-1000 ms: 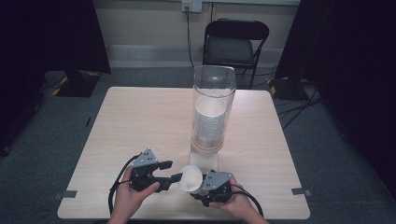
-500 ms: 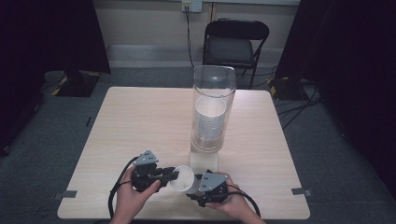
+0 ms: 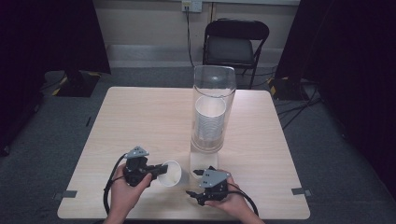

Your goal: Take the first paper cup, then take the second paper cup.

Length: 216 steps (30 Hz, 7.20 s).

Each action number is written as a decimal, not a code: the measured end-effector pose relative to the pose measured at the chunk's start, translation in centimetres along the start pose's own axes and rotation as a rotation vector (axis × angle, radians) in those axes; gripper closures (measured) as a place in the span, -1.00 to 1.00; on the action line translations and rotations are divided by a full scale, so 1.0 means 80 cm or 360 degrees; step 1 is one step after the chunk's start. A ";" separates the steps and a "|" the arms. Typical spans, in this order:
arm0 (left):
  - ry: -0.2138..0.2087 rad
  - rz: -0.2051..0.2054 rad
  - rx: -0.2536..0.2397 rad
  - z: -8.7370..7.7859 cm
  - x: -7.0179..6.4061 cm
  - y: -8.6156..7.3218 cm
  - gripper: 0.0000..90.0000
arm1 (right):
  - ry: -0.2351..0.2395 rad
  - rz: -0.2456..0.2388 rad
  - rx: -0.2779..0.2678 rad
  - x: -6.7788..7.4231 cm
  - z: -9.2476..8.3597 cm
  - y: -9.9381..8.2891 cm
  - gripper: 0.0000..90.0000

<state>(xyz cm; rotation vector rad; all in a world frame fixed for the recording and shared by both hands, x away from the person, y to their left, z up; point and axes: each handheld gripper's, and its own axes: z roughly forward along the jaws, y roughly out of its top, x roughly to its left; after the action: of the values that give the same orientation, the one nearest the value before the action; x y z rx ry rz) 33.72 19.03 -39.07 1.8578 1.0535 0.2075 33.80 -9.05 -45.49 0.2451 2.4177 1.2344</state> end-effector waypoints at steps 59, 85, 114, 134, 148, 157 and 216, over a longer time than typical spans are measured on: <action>-0.0004 0.0475 0.0190 -0.010 0.101 -0.094 -0.63 | -0.0200 0.0315 0.0089 -0.053 -0.040 -0.031 -0.46; 0.0100 0.0554 0.0128 -0.009 0.094 -0.106 -0.66 | -0.0233 0.0354 0.0053 -0.065 -0.041 -0.019 -0.46; 0.0120 0.0574 0.0139 -0.008 0.092 -0.106 -0.66 | -0.0343 0.0461 -0.0067 -0.087 -0.060 0.000 -0.46; 0.0120 0.0575 0.0138 -0.008 0.092 -0.106 -0.66 | -0.0319 0.0553 -0.0286 -0.092 -0.057 0.028 -0.45; 0.0121 0.0574 0.0136 -0.008 0.092 -0.106 -0.66 | -0.0173 0.0475 -0.0111 -0.083 -0.038 -0.005 1.00; 0.0119 0.0574 0.0138 -0.008 0.092 -0.106 -0.66 | -0.0251 0.0576 -0.0331 -0.086 -0.056 0.004 -0.37; 0.0119 0.0574 0.0139 -0.008 0.092 -0.106 -0.67 | -0.0234 0.0504 -0.0343 -0.084 -0.045 0.013 -0.51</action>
<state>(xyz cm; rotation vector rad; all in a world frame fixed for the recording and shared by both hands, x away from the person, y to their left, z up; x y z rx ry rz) 33.03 26.32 -47.62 2.1252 0.7793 0.4507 38.23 -13.31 -40.94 0.6492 2.1555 1.5408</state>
